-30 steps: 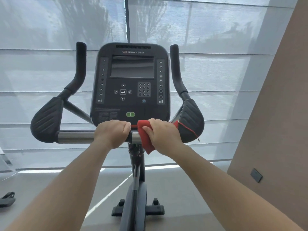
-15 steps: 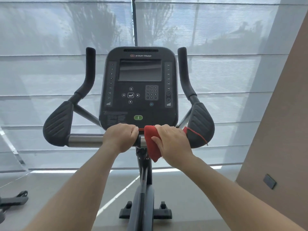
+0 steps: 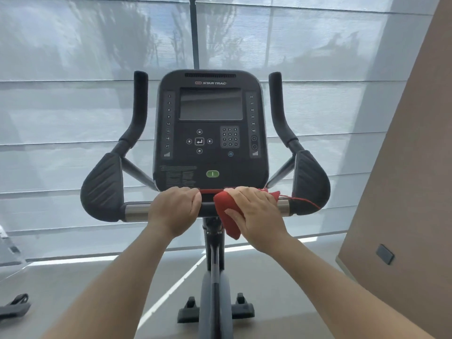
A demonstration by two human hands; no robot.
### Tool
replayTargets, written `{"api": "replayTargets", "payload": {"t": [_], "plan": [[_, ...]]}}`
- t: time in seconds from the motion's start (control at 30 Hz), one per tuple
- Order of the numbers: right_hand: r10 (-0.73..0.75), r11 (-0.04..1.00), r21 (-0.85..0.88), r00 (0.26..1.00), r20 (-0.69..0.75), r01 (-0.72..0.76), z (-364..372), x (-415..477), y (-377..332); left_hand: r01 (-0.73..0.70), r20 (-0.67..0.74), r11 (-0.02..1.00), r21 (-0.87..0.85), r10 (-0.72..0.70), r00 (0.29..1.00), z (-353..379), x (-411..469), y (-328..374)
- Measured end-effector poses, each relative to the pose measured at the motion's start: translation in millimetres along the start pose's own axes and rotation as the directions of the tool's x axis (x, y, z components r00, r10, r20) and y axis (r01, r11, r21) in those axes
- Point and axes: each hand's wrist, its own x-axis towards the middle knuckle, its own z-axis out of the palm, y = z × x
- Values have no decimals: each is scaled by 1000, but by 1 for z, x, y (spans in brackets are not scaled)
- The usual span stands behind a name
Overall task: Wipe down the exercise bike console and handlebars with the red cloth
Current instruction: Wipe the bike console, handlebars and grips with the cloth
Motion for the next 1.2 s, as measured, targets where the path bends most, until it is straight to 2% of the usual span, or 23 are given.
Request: {"api": "replayTargets", "payload": {"t": [0.23,0.43,0.5,0.67,0.8,0.93,1.07,1.2], "plan": [[104,994,-13,992,-75,-106,4,6,2,-34,-24,999,-3,34,999,-3,-2,2],[-87,996,-11,996,15,87,8,18,-4,8,18,1000,9,-8,1000,-3,1,4],[-103,995,-1,994,26,103,4,14,7,12,31,1000,15,-12,999,-3,2,4],[62,998,-14,993,-99,-63,-10,1,38,0,62,1000,30,-2,998,-3,2,3],[237,970,-12,955,-179,-243,4,2,7,-55,93,998,-17,56,994,-7,1,-2],[181,983,1,973,-143,-182,21,5,-29,-75,128,996,-45,80,989,-11,-2,-4],[82,996,-20,995,-61,-83,8,-3,-11,-81,147,997,-5,81,986,-16,-6,-2],[155,988,0,979,-131,-156,-8,-11,20,-81,178,997,18,77,981,-20,-8,-2]]}}
